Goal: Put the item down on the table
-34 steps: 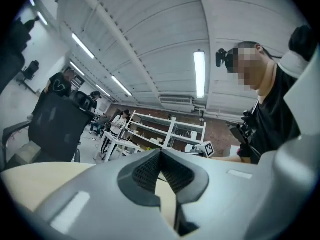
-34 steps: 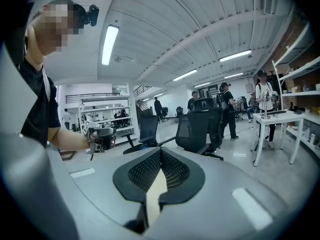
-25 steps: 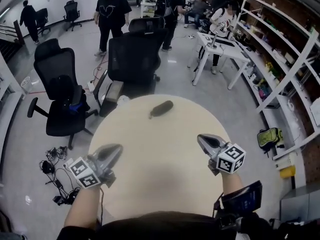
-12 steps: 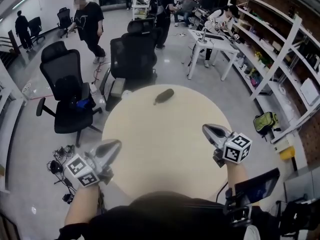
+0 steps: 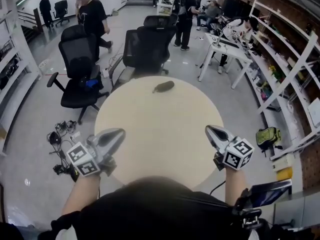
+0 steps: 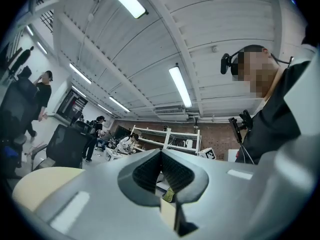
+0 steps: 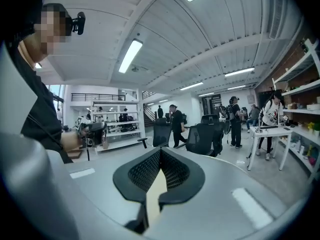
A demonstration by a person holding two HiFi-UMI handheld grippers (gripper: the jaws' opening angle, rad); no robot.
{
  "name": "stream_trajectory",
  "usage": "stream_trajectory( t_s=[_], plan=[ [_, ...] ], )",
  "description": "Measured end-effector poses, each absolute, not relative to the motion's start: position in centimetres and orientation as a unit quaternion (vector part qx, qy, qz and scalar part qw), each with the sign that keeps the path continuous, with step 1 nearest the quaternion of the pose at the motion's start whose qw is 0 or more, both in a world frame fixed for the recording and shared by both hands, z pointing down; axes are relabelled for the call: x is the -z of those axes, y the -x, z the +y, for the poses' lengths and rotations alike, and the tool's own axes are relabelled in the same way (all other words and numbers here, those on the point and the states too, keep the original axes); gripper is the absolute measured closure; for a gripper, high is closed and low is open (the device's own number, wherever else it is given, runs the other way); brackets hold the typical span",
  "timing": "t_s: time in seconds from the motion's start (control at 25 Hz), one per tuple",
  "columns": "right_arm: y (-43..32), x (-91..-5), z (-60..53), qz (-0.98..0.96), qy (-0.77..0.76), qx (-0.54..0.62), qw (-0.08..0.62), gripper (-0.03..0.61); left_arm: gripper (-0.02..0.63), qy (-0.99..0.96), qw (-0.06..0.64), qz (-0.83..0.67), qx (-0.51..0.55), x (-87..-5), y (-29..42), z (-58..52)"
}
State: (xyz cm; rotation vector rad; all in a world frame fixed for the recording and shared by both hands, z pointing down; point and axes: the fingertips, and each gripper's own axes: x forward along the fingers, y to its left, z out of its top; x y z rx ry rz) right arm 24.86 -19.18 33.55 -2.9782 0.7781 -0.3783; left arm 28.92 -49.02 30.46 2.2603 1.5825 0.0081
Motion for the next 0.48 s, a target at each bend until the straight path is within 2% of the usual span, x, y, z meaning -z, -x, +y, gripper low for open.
stream_trajectory(
  t_s=[0.28,0.48],
  plan=[
    [-19.4,-34.2,-17.0,0.301,0.944,0.117,0.060,0.565,0.614,-0.809,0.195,0.555,0.001,-29.6,-22.8,-43.9],
    [-17.7,-32.8,-18.2,0.309,0.943,0.093,0.079,0.565,0.614,-0.804,0.182,0.566,0.014,-28.6,-20.7,-44.2]
  ],
)
